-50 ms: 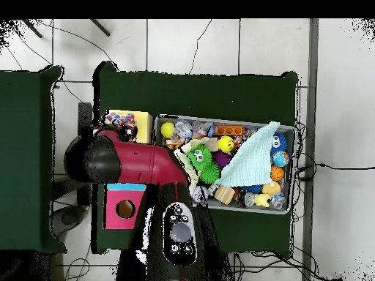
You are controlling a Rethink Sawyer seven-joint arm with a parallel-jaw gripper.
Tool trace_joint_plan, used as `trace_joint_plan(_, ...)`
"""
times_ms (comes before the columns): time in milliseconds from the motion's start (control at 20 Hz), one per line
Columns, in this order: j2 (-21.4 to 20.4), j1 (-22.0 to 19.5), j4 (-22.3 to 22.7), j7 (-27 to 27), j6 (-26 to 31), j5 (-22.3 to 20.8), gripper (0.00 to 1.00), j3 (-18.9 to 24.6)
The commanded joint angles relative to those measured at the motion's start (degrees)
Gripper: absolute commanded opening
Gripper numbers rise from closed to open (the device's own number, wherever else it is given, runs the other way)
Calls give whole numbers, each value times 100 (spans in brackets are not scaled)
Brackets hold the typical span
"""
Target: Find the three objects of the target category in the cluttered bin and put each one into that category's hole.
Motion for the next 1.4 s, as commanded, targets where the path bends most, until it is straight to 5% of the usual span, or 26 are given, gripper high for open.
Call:
trace_joint_plan(50, 383, 61, 331, 1186, -138, 44, 0, 178)
trace_joint_plan(800, 780, 514, 180, 1261, 338, -76, 0, -737)
trace_joint_plan(1400, 906, 552, -9, 1197, 284, -43, 0, -993)
